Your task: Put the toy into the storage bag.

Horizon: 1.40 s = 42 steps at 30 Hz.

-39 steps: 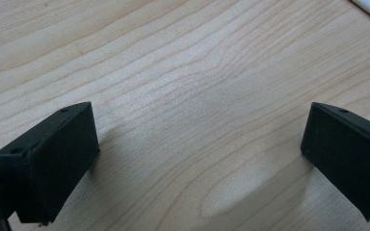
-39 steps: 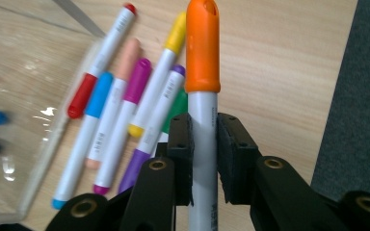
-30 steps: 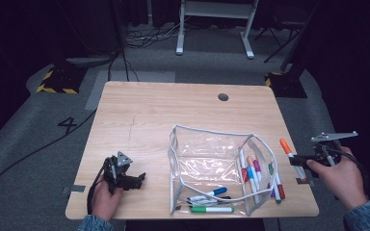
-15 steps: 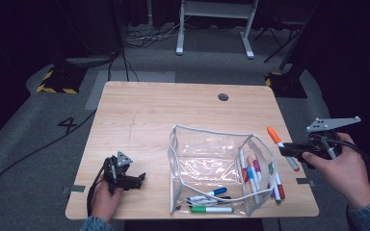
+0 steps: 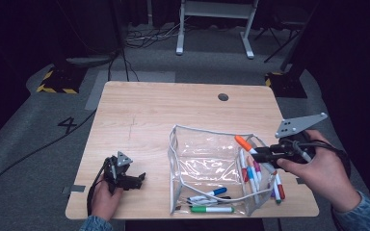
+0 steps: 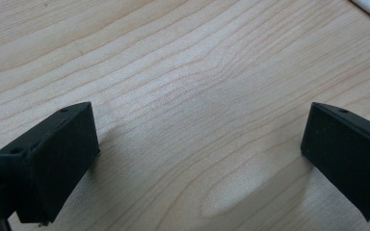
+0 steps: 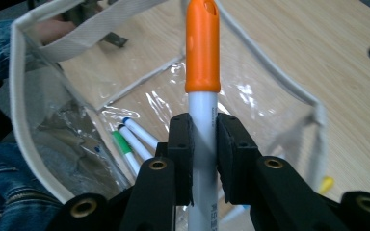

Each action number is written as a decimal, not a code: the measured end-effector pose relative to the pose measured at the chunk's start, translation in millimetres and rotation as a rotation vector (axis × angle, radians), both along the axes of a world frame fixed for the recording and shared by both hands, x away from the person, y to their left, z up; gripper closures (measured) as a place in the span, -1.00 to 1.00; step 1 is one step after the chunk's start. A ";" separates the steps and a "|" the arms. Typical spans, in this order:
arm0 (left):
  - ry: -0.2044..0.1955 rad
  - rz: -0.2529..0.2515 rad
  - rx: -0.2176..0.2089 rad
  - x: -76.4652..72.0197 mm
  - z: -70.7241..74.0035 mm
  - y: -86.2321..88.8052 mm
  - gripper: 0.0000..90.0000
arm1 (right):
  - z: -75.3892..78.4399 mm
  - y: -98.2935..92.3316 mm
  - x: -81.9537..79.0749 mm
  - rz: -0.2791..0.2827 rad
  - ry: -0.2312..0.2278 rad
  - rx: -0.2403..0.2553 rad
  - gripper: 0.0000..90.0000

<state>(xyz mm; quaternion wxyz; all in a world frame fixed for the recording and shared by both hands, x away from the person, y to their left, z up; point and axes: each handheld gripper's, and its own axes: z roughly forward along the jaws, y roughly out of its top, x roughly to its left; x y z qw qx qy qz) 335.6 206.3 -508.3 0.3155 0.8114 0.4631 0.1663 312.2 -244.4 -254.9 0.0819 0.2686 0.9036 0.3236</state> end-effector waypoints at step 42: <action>0.000 0.000 0.000 0.0 0.0 0.0 -1.00 | -85.8 118.4 3.4 0.432 0.220 -0.380 0.72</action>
